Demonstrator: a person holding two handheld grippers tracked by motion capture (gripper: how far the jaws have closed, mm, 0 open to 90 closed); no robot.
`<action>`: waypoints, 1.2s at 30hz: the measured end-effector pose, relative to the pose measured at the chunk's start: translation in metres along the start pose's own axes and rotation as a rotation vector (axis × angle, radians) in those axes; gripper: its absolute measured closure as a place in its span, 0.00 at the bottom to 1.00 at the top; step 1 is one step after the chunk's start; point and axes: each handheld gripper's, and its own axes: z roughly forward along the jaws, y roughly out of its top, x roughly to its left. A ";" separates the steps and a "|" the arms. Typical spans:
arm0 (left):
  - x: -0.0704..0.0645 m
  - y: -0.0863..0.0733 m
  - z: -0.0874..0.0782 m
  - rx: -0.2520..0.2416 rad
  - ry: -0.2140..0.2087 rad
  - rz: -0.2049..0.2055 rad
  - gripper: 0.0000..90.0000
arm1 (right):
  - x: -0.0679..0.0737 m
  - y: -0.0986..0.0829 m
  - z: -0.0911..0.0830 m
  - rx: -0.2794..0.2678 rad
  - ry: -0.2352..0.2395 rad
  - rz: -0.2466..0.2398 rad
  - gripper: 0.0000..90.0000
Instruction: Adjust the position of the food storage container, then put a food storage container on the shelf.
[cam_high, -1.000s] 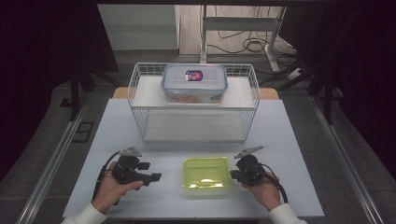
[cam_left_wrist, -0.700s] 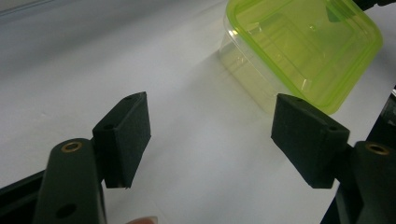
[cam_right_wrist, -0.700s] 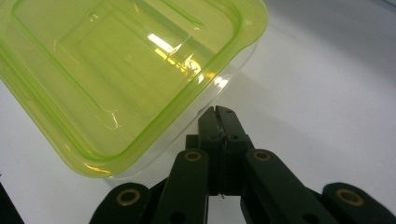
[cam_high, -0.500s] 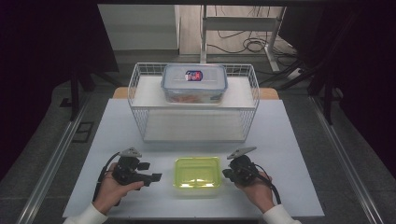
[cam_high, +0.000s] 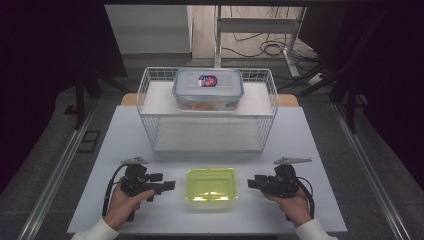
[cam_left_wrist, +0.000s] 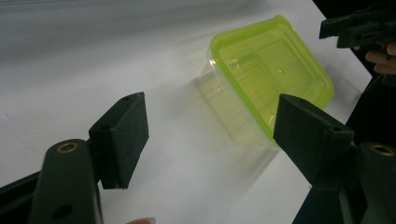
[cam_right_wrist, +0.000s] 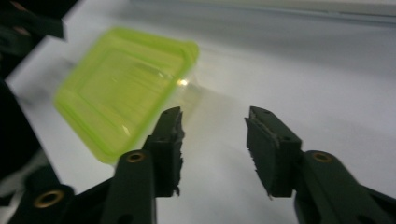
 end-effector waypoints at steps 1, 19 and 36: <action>0.000 0.000 0.001 -0.001 -0.002 -0.006 0.29 | 0.000 0.000 0.000 0.000 0.000 0.000 0.55; -0.008 0.001 0.023 -0.005 -0.117 -0.088 0.30 | 0.001 -0.003 0.013 0.002 0.098 0.113 0.48; 0.000 0.001 0.049 0.035 -0.217 -0.212 0.38 | -0.002 -0.003 0.037 0.037 0.141 0.184 0.55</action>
